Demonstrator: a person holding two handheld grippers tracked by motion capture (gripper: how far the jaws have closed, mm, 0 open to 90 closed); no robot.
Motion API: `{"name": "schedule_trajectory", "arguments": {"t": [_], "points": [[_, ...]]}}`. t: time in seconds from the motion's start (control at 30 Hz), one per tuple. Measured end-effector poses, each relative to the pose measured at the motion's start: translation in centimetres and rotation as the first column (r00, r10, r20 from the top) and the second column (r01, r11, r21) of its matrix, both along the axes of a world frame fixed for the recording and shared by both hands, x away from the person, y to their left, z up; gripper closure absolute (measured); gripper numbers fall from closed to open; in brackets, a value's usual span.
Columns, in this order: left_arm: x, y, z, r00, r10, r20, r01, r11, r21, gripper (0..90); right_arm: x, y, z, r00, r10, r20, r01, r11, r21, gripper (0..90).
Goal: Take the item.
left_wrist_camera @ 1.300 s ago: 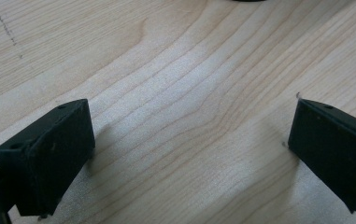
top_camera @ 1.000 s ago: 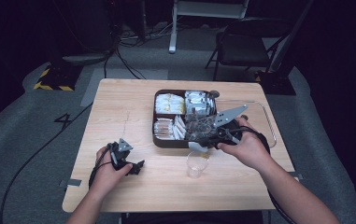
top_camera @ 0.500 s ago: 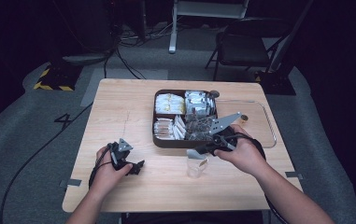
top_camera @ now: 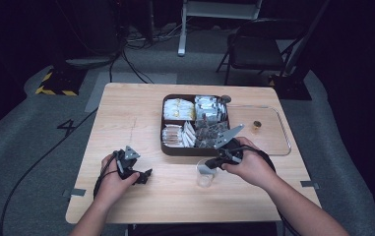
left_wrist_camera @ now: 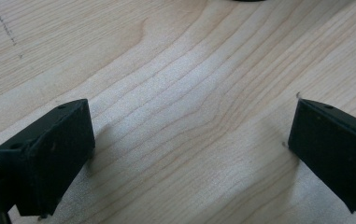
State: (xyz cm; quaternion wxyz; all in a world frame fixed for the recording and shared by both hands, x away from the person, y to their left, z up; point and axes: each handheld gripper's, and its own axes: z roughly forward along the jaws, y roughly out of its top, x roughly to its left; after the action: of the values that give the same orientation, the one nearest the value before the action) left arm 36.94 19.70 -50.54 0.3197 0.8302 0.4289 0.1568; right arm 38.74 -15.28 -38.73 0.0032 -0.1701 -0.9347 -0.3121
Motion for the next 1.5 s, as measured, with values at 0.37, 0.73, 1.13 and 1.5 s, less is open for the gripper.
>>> {"name": "schedule_trajectory", "arguments": {"t": [0.37,0.73,1.13,1.5], "points": [[0.0,0.0,0.0,1.0,0.0,0.0,0.0,1.0,0.0,0.7,0.2,0.4,-1.2,0.9995,0.007,-0.032,-0.008,0.999,-0.046,90.0],[0.0,-0.1,0.0,1.0,0.005,0.0,-0.005,1.0,-0.003,0.5,-0.2,0.4,-0.7,0.9999,0.001,-0.016,-0.001,1.0,-0.026,74.5],[0.1,-0.1,0.0,1.0,0.006,0.0,-0.006,1.0,-0.004,0.5,0.3,-1.5,2.5,0.9938,-0.085,0.071,0.079,0.993,0.09,61.3],[-0.5,0.9,0.0,1.0,0.005,0.0,-0.005,1.0,-0.002,0.7,0.8,-6.0,3.5,0.9664,-0.227,0.121,0.212,0.969,0.123,48.0]]}}
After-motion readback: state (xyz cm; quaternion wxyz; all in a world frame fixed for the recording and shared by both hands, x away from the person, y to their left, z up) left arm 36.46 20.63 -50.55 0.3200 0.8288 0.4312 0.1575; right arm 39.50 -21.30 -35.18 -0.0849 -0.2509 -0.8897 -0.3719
